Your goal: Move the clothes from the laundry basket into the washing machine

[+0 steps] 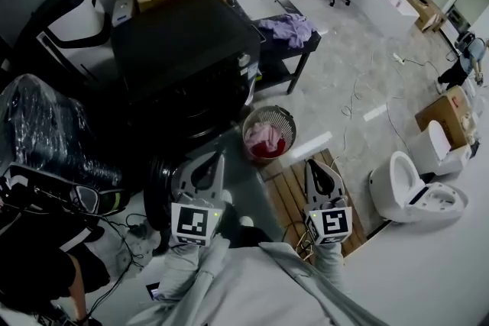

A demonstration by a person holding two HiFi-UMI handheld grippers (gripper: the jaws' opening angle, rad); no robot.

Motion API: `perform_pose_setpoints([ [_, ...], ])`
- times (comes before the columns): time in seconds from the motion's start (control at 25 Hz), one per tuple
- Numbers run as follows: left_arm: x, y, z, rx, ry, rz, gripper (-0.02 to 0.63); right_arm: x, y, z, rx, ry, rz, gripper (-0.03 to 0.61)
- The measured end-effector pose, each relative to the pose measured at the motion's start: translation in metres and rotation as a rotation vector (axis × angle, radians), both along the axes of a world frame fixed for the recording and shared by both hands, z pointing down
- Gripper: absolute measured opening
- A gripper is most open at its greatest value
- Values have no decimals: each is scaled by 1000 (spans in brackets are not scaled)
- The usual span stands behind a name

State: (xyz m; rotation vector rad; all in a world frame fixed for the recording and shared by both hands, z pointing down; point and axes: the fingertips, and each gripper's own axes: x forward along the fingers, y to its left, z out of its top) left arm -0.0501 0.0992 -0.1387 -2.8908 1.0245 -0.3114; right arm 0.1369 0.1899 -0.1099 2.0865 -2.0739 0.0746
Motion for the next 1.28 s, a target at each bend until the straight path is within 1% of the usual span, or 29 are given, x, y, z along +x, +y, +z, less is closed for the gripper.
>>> perform_pose_setpoints([
  [0.16, 3, -23, 7, -5, -8, -4, 20, 2, -27, 3, -3, -5, -20, 17],
  [0.28, 9, -49, 13, -9, -9, 0, 20, 6, -55, 7, -6, 2, -19, 18],
  [0.68, 45, -167, 9, -5, 16, 33, 20, 35, -172, -1, 2, 22, 13, 18],
  [0.84, 55, -206, 4, -35, 36, 37, 20, 40, -212, -3, -2, 30, 15, 18],
  [1.0, 62, -233, 8, 1, 14, 75, 20, 43, -237, 0, -7, 30, 21, 18],
  [1.28, 73, -253, 8, 3, 9, 81, 20, 45, -259, 4, -19, 18, 3, 18],
])
